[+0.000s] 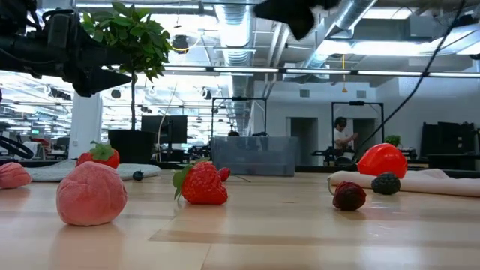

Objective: Pick and placing Produce into tupperware
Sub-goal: Put the blackberry into the black bin

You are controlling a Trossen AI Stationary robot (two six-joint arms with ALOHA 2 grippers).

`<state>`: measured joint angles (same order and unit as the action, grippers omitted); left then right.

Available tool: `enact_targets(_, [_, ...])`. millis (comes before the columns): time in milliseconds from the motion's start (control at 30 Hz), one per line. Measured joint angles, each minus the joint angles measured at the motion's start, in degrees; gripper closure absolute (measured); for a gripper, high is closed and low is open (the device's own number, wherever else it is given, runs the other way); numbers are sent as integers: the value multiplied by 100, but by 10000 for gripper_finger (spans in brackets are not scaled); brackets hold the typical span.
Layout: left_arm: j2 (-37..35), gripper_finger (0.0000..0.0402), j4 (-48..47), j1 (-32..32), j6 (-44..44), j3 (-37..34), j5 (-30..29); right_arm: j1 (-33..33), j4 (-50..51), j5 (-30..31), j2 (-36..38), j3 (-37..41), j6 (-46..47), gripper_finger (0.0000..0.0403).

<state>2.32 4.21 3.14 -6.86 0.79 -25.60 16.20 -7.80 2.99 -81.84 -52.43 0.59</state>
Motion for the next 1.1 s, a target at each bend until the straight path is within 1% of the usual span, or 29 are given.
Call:
enact_targets(100, [0, 17, -2, -2, -87, 0, 17, 259, -1038, -18, 537, 972, -20, 154])
enact_targets(167, [0, 17, -2, 0, -93, -1, 24, 358, -1505, 9, 877, 1516, 52, 154])
enact_targets(300, [0, 17, -7, 0, -297, -1, 29, 343, -1823, 478, 1263, 2368, 688, 154])
enact_targets(400, [3, 17, -7, 0, -415, 0, 30, 356, -1937, 520, 1296, 2774, 1169, 154])
enact_targets(467, [3, 17, -8, 0, -416, -2, 30, 429, -1934, 507, 1281, 2928, 1430, 154])
enact_targets(600, [3, 17, -9, 0, -392, 0, 26, 468, -1886, 515, 1210, 2986, 2041, 154])
enact_targets(733, [3, 17, -9, 0, -344, -1, -73, 466, -1572, 506, 1210, 2984, 2384, 154])
enact_targets(900, [3, 17, -9, 0, -344, 0, -110, 291, -1499, 424, 1210, 2984, 3298, 154])
enact_targets(1033, [3, 17, -9, 0, -346, -1, -121, 118, -1423, 14, 1210, 2984, 3932, 154])
enact_targets(1100, [3, 17, -9, 0, -346, -1, -121, 140, -1273, -51, 1210, 2982, 4167, 154])
